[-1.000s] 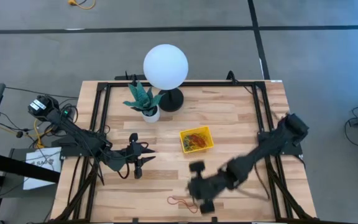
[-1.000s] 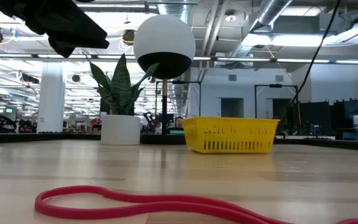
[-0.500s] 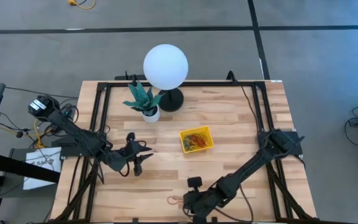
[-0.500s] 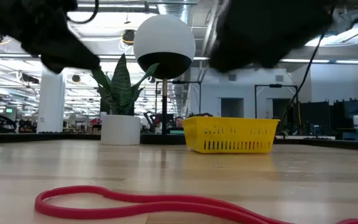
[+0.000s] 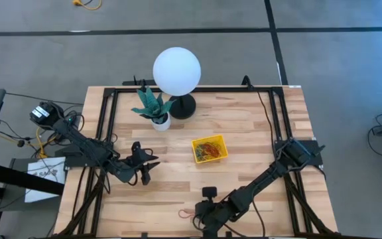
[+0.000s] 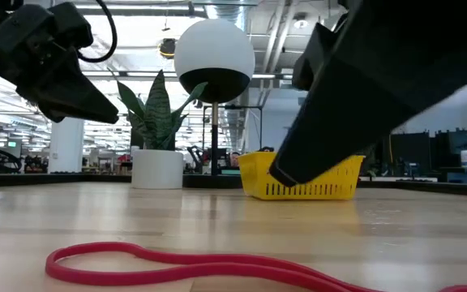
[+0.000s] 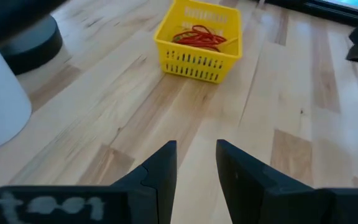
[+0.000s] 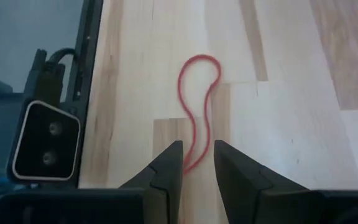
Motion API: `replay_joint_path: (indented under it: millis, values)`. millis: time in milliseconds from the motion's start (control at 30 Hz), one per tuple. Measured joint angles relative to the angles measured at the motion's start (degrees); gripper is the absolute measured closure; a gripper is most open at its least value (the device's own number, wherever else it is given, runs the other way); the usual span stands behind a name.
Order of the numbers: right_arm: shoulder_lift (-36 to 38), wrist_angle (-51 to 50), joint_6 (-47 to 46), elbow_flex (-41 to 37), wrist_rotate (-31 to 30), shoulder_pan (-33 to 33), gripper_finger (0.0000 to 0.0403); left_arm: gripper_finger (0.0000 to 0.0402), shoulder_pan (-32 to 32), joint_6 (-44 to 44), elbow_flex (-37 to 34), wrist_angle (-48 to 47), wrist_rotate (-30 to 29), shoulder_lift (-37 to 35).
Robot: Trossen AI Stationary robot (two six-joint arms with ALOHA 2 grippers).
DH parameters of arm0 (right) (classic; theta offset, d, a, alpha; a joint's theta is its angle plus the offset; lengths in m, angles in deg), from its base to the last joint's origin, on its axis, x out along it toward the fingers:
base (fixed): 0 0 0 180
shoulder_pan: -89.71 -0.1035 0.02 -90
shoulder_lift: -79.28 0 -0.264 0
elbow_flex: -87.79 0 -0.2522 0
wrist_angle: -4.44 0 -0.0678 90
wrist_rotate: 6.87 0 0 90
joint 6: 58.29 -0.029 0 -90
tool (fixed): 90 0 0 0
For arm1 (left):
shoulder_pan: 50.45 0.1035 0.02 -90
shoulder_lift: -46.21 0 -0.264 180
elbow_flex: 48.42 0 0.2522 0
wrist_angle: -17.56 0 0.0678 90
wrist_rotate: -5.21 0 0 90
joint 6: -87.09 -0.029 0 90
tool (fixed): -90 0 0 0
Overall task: Pick and place items into bin
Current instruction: Put the red rubber band into the yellow bin
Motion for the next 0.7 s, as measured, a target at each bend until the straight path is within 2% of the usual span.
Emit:
replay_joint_path:
  millis: [200,467,700]
  values:
    - [-2.93,0.79,0.00,0.50,3.05,0.68,0.0317,0.0299,0.00,-0.64,0.00,1.17,-0.88,0.00]
    - [-3.60,1.59,1.78,2.25,3.82,1.76,0.0317,0.0299,0.00,-2.47,0.02,2.03,-0.88,0.00]
    - [-7.09,1.13,1.76,2.71,3.79,2.51,0.0317,0.0299,0.01,-3.66,0.04,2.47,-0.72,-0.02]
